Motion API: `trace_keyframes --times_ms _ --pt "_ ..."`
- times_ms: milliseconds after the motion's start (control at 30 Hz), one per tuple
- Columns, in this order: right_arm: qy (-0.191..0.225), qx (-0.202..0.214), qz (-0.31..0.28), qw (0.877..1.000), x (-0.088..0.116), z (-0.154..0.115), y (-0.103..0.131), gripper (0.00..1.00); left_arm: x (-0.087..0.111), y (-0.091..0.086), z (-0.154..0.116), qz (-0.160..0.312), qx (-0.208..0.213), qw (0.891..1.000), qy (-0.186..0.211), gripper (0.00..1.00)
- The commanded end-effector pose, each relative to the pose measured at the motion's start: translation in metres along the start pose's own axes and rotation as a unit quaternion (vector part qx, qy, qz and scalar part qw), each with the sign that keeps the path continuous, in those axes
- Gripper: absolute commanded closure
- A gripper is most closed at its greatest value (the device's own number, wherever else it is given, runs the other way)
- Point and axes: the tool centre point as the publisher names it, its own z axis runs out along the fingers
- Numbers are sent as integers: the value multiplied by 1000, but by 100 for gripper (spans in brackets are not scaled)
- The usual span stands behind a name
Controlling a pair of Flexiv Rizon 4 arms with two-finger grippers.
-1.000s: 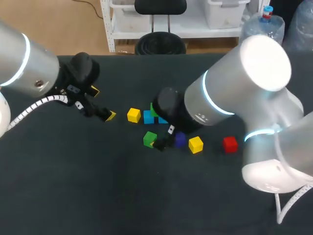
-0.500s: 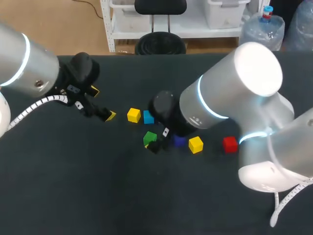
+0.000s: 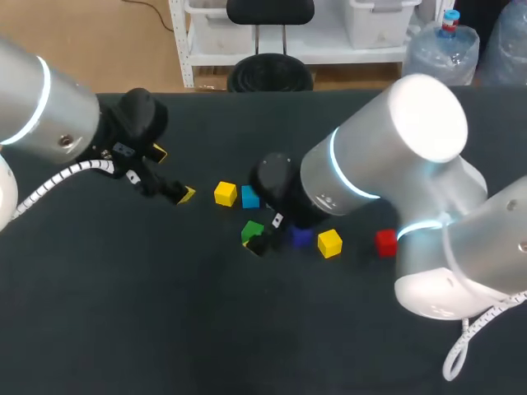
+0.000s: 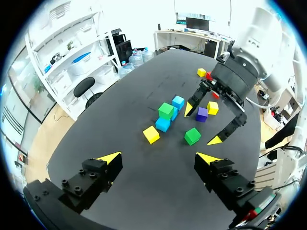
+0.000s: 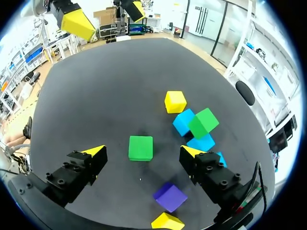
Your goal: Place the blue cubes, place green cubes on the blue cubes, place the yellow cubes on the green cubes, then place the red cubes on the yellow cubes, and place purple cube on the red cubes.
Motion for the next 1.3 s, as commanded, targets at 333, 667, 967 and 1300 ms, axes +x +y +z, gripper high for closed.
trace_keyframes --times_ms 333,667,967,1300 --pt "7 -1 -3 1000 5 11 3 0 1 1 0 1 2 1000 -2 0" --pt "7 -8 -4 1000 4 16 5 0 1 1 0 1 2 1000 -2 0" --pt "9 -10 2 1000 3 19 4 6 1 1 0 1 2 1000 -2 0" --pt "9 -7 4 1000 3 20 2 57 1 1 0 1 2 1000 -2 0"
